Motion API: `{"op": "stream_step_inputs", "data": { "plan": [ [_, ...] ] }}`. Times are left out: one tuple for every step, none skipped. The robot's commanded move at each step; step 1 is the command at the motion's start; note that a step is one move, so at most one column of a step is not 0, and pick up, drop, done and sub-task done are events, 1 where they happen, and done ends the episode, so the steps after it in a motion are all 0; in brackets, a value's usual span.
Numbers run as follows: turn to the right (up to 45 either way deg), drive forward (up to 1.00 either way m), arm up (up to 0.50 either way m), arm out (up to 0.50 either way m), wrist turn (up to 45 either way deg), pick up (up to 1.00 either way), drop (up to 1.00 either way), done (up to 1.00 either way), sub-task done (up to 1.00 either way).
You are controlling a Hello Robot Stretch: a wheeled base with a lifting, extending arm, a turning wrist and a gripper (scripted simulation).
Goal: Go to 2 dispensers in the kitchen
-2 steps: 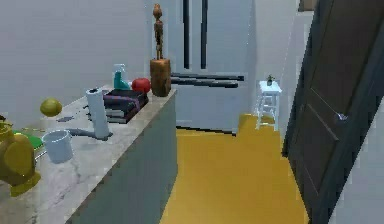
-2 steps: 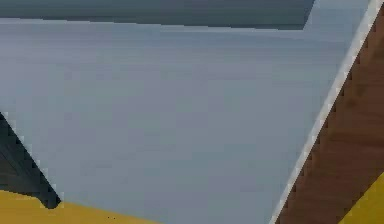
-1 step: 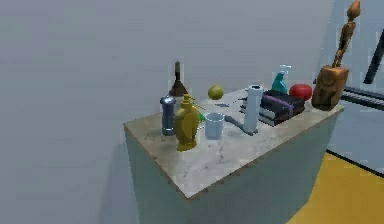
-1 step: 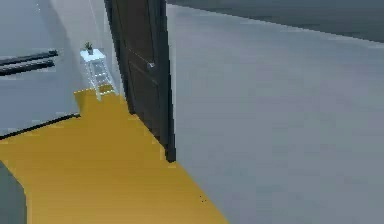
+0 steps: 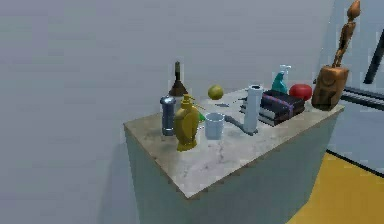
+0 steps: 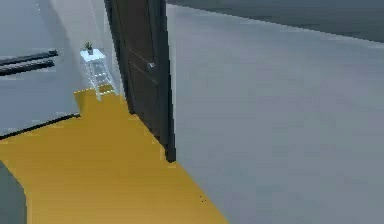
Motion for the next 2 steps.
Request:
{"op": "stream_step_inputs", "data": {
  "plan": [
    [45.0,0.0,0.0,0.0,0.0,0.0,0.0,0.0,0.0],
    [6.0,0.0,0.0,0.0,0.0,0.0,0.0,0.0,0.0]
  ]
}}
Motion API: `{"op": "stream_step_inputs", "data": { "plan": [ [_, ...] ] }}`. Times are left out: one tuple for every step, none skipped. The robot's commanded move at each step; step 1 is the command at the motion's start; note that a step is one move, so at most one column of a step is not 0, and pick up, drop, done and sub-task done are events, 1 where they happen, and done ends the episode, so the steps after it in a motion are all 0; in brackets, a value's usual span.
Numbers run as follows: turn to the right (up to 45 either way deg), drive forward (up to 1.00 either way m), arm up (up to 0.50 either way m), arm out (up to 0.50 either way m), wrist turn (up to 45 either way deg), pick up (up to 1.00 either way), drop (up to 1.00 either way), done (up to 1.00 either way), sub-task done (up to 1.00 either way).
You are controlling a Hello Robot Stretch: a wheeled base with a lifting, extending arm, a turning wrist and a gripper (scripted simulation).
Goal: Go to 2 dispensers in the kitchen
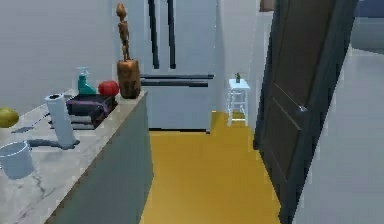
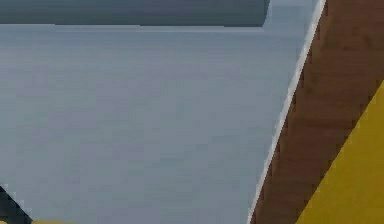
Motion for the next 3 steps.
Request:
{"op": "stream_step_inputs", "data": {
  "plan": [
    [3.0,0.0,0.0,0.0,0.0,0.0,0.0,0.0,0.0],
    [0.0,0.9,0.0,0.0,0.0,0.0,0.0,0.0,0.0],
    [-45.0,0.0,0.0,0.0,0.0,0.0,0.0,0.0,0.0]
  ]
}}
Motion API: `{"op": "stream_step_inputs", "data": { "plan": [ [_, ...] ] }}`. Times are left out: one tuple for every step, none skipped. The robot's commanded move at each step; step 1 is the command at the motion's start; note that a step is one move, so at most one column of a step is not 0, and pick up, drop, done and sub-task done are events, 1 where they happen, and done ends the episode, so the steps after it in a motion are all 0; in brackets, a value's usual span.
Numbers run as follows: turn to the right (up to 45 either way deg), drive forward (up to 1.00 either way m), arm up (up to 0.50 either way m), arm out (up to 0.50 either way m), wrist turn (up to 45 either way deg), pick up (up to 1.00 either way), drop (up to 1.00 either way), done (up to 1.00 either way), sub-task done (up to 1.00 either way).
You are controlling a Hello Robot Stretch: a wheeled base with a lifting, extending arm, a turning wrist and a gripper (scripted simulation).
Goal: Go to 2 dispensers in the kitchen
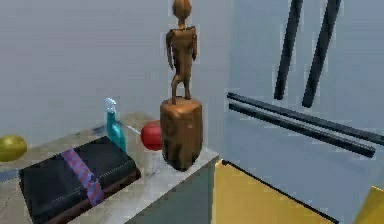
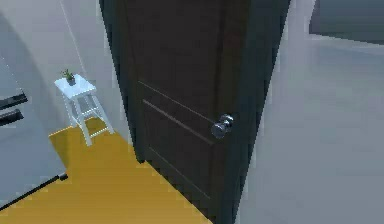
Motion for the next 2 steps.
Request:
{"op": "stream_step_inputs", "data": {
  "plan": [
    [-21.0,0.0,0.0,0.0,0.0,0.0,0.0,0.0,0.0],
    [0.0,0.0,0.0,0.0,0.0,0.0,0.0,1.0,0.0]
  ]
}}
